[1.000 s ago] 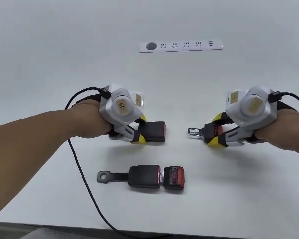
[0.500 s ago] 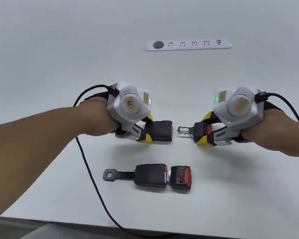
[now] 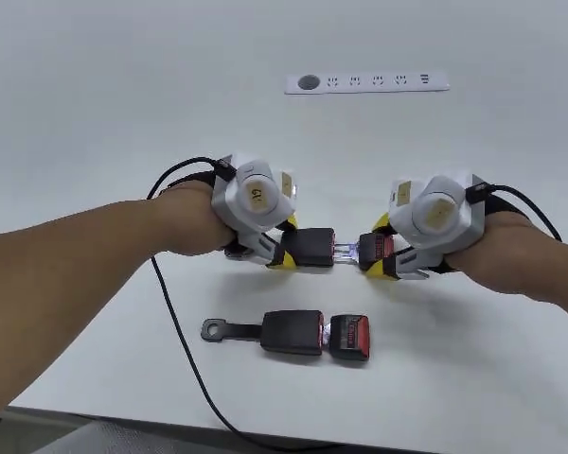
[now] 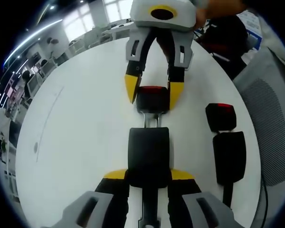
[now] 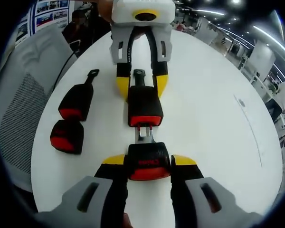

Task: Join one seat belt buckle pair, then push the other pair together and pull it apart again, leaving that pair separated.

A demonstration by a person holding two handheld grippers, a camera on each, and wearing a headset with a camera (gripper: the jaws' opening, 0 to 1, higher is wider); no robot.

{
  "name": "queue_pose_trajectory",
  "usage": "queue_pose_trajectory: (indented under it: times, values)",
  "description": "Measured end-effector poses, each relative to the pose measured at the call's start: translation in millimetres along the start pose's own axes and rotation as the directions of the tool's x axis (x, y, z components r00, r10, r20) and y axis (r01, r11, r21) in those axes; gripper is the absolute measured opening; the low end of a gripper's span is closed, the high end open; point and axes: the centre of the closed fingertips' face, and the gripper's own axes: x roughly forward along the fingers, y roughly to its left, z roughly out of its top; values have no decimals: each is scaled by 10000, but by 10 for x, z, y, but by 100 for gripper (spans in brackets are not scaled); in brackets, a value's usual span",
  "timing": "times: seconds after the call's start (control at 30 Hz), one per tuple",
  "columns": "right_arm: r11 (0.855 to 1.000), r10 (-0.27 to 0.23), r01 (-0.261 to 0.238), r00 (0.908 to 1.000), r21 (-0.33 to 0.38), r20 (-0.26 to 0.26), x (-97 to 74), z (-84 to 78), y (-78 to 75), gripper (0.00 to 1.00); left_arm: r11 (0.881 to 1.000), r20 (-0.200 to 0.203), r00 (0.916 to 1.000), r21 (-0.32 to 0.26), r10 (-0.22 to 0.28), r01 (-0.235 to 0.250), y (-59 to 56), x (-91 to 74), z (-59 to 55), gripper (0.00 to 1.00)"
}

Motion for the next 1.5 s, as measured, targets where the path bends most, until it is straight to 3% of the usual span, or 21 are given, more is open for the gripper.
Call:
queue_pose_trajectory:
  times: [0.5,1.07,1.5]
  values:
    - [9954,388,-441,9972,848,638,86,39,-32,33,9999,252,9997,-157,-48,52,22,8,-11,31]
    - [9943,752,-817,9929,685,926,154,123,-31,32,9998,211,9996,104,-196,194,4,0,7,30]
    - [9950,625,-696,9934,721,964,182,190,-11,32,9996,254,9993,74,-280,278,5,1,-1,29]
